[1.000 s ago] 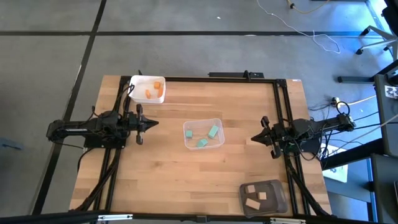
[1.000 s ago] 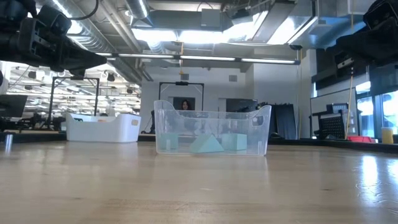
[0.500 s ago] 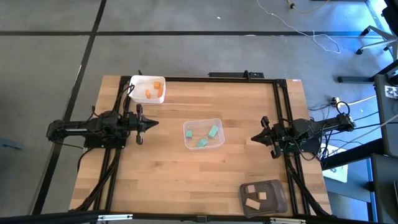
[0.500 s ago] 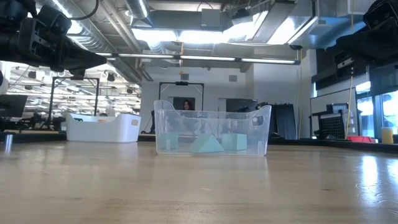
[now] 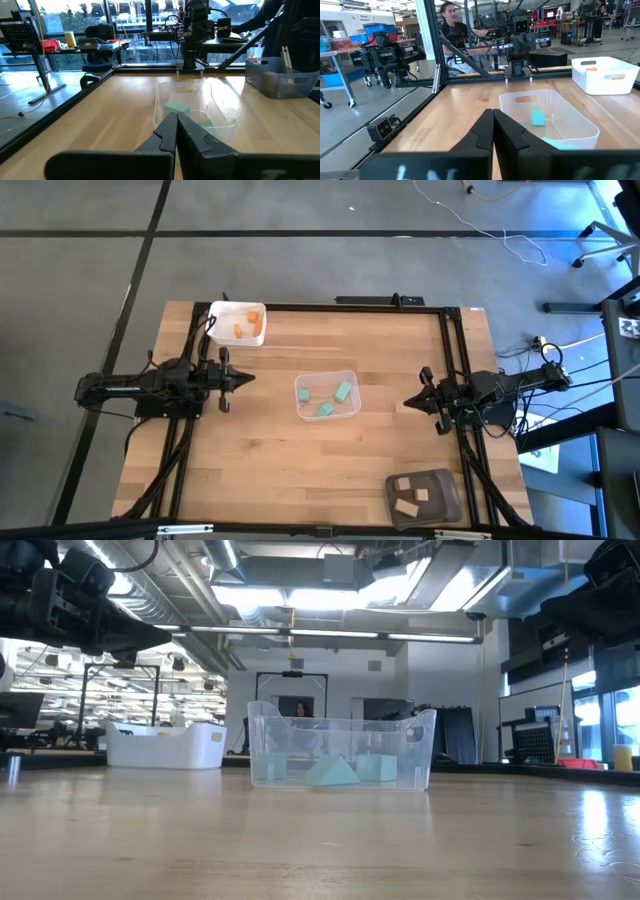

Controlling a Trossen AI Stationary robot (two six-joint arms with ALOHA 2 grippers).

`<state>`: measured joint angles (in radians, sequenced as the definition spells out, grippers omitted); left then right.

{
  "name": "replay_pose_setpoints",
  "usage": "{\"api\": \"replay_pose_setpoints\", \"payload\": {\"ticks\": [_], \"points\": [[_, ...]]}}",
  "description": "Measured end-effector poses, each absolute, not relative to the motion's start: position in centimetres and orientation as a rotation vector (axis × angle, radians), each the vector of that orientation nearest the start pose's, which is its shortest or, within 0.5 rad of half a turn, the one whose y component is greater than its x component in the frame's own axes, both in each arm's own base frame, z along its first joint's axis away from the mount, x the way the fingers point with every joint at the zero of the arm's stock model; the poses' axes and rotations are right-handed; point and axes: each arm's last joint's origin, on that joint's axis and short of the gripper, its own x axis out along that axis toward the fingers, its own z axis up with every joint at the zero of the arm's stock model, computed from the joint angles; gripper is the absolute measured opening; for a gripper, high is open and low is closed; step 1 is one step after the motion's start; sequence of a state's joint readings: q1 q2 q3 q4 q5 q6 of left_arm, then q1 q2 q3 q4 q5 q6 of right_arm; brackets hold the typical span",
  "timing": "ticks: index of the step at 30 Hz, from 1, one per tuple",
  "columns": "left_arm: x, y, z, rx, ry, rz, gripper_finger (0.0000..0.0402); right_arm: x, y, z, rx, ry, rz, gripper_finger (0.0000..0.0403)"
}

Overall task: Sort & place blocks by color
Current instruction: Return to Home Position

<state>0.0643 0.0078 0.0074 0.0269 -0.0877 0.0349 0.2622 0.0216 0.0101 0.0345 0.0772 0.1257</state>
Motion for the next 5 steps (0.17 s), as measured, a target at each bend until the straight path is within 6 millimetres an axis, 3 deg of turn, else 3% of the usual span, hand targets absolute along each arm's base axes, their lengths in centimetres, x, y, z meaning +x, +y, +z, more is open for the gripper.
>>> {"api": "replay_pose_setpoints", "payload": {"ticks": [5], "points": [[9.72, 0.88, 16.80, 0.035, -0.024, 0.153, 0.0000, 9.55, 2.33, 16.86, 0.129, -0.011, 0.186, 0.0010]]}}
